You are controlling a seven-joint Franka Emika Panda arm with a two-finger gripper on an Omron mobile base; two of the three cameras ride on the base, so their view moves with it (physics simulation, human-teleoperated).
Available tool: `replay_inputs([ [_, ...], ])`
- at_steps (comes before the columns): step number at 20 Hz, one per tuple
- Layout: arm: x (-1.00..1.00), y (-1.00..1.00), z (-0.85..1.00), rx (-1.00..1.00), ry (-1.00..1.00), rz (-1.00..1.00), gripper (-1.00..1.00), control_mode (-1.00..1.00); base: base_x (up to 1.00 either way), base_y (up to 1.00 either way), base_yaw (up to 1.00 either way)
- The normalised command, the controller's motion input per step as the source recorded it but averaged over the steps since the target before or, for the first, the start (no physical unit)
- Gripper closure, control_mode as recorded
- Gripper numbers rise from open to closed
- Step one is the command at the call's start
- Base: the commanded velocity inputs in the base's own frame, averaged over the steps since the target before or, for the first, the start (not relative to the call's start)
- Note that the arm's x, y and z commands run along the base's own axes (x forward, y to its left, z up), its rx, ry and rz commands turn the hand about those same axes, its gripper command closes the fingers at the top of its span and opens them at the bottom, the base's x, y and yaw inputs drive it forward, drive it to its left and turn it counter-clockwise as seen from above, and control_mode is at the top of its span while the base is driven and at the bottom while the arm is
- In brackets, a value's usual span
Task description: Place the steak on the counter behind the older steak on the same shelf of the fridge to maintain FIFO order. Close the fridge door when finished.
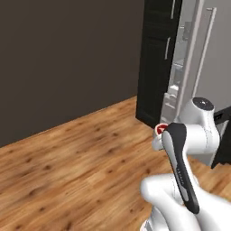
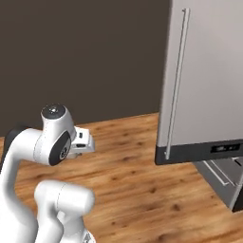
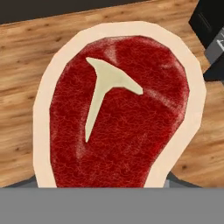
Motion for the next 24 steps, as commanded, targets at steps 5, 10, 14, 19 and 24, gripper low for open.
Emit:
replay_inputs([
  [5, 0.0, 0.0, 0.0, 0.0, 0.0, 0.0, 1.0, 1.0, 0.72, 0.46, 0.02],
  [10, 0.0, 0.0, 0.0, 0.0, 0.0, 0.0, 1.0, 1.0, 0.85, 0.63, -0.22],
  [14, 0.0, 0.0, 0.0, 0.0, 0.0, 0.0, 1.0, 1.0, 0.78, 0.54, -0.37],
  [19, 0.0, 0.0, 0.0, 0.0, 0.0, 0.0, 1.0, 1.0, 0.62, 0.24, -0.48],
  [24, 0.0, 0.0, 0.0, 0.0, 0.0, 0.0, 1.0, 1.0, 0.54, 0.43, -0.64],
])
